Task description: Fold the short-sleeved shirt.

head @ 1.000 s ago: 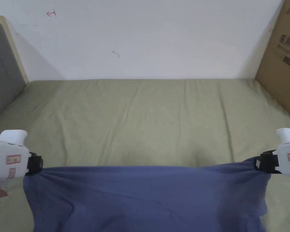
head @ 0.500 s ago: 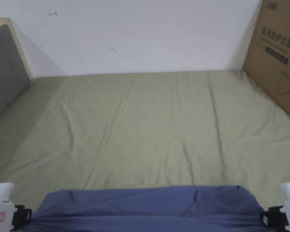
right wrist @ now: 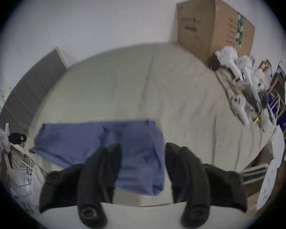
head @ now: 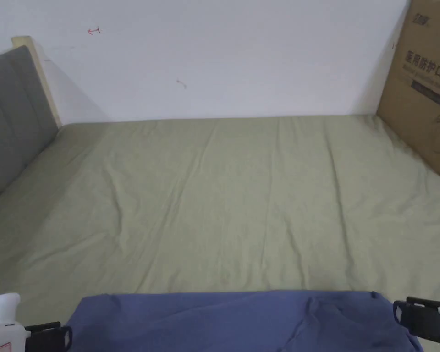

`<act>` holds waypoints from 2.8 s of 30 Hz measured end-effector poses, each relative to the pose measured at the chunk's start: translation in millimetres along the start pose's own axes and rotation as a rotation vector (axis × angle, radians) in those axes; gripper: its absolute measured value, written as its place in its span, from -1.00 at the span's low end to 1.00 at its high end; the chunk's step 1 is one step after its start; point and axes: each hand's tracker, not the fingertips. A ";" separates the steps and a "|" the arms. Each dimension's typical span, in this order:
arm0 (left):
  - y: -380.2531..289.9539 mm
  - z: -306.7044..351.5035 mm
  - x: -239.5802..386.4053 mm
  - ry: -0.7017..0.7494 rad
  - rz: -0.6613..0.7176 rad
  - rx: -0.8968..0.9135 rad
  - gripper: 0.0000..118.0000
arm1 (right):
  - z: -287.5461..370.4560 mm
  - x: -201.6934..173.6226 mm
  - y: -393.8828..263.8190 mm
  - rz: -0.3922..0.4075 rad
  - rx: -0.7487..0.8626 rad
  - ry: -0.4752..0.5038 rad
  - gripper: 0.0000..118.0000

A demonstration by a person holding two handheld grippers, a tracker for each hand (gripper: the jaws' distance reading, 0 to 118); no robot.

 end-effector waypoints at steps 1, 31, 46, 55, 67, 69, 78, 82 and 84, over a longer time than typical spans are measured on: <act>1.3 5.9 2.1 -0.021 0.003 0.023 -0.70 | 5.7 -13.1 7.5 0.045 0.021 0.003 -0.67; -49.7 -84.0 -119.8 -0.571 0.509 -0.078 1.00 | -16.9 -213.0 10.3 0.117 0.463 -0.074 -0.98; -46.9 -181.9 -110.5 -0.515 0.660 -0.222 -0.89 | -29.2 -225.4 2.5 0.147 0.369 -0.080 -0.98; -22.4 -128.6 -107.8 -0.592 0.571 -0.176 -0.89 | -28.7 -216.1 0.6 0.093 0.335 -0.048 -0.98; 4.5 -76.8 -124.4 -0.399 0.451 -0.108 -0.88 | -30.6 -190.6 -2.7 0.024 0.295 -0.027 -0.98; 19.0 -66.0 -105.8 -0.358 0.378 -0.098 -0.88 | -30.6 -184.0 -3.9 -0.001 0.284 -0.015 -0.98; 65.1 -38.3 68.6 -0.408 -0.010 -0.103 -0.88 | -18.9 -146.4 -8.4 -0.085 0.278 0.007 -0.98; 47.0 -66.8 143.0 -0.444 -0.148 -0.178 -0.88 | -14.8 -123.6 -13.4 -0.116 0.284 -0.013 -0.98; 33.4 -84.3 173.5 -0.470 -0.157 -0.219 -0.88 | -11.7 -111.3 -16.6 -0.160 0.292 -0.045 -0.98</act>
